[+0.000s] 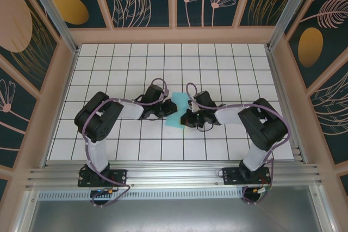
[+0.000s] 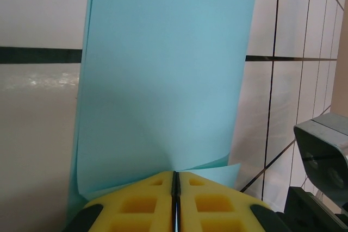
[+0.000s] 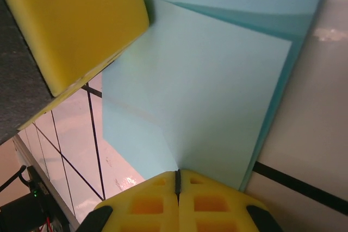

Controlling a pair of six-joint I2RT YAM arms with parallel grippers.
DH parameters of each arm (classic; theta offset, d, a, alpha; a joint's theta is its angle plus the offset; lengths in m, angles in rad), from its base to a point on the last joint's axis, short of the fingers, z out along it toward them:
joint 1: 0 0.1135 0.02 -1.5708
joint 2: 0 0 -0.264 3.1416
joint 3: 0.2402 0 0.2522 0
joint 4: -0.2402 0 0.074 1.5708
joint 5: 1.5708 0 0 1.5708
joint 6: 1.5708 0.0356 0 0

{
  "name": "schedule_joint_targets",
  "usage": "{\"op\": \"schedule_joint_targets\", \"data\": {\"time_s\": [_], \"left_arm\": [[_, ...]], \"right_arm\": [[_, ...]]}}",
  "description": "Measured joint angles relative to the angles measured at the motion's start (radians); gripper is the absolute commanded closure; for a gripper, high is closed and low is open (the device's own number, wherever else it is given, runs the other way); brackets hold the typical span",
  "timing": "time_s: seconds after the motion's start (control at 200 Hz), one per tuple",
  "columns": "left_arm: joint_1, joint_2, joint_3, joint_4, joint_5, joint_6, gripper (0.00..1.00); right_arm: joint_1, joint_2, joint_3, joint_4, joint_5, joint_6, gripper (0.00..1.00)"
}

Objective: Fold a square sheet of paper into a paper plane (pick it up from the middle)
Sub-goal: Fold the triangle a second time at the center of the table.

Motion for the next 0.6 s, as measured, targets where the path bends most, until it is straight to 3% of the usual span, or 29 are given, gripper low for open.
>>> {"op": "schedule_joint_targets", "data": {"time_s": [0.6], "left_arm": [[0.000,0.000,0.002,-0.005,-0.008,0.004,0.87]], "right_arm": [[-0.005,0.081,0.092,-0.015,0.002,0.007,0.95]]}}
